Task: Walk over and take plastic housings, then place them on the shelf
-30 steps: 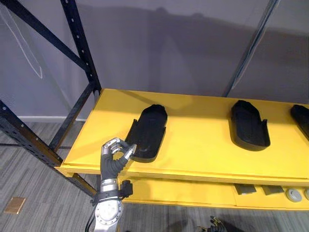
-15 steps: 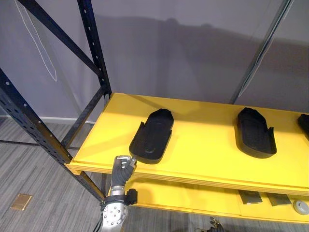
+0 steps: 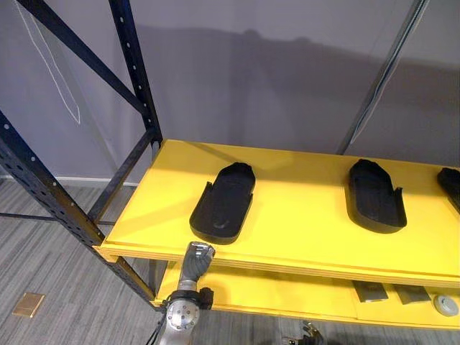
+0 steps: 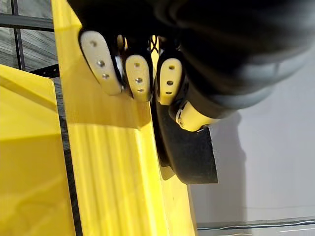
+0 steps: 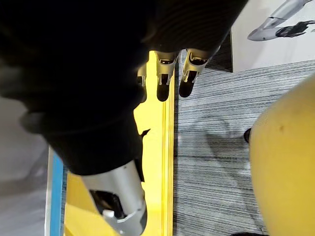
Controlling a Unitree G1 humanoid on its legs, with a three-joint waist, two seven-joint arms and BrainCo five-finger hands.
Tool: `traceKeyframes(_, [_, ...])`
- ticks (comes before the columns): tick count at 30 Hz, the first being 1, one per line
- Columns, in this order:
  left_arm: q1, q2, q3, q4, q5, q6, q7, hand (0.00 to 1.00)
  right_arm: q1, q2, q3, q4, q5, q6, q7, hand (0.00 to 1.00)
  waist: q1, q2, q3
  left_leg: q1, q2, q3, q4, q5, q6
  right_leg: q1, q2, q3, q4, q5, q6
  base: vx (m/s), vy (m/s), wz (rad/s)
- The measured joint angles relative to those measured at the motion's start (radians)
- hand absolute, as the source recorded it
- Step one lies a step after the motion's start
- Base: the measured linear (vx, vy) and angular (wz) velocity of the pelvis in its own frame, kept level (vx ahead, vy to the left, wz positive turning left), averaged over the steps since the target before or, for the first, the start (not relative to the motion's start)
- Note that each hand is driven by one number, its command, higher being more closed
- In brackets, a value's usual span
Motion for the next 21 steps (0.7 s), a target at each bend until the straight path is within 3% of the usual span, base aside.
traceKeyframes(6, [-0.015, 0.027, -0.002, 0.022, 0.001, -0.014, 0.014, 1.00, -0.011, 0.000, 0.000, 0.009, -0.003, 0.000, 0.000, 0.00, -0.021, 0.000, 0.000, -0.001, 0.000, 0.007, 0.000, 0.001, 0.001, -0.007, 0.000, 0.008, 0.000, 0.008, 0.003, -0.04, 0.014, -0.03])
traceKeyframes(21, [-0.034, 0.071, -0.111, 0.015, 0.022, -0.011, 0.011, 1.00, -0.027, -0.010, 0.012, 0.031, -0.004, 0.000, 0.000, 0.00, -0.025, 0.000, 0.000, -0.019, -0.005, 0.018, 0.000, 0.004, 0.006, -0.036, -0.002, 0.030, 0.004, 0.017, 0.004, -0.02, 0.011, -0.03])
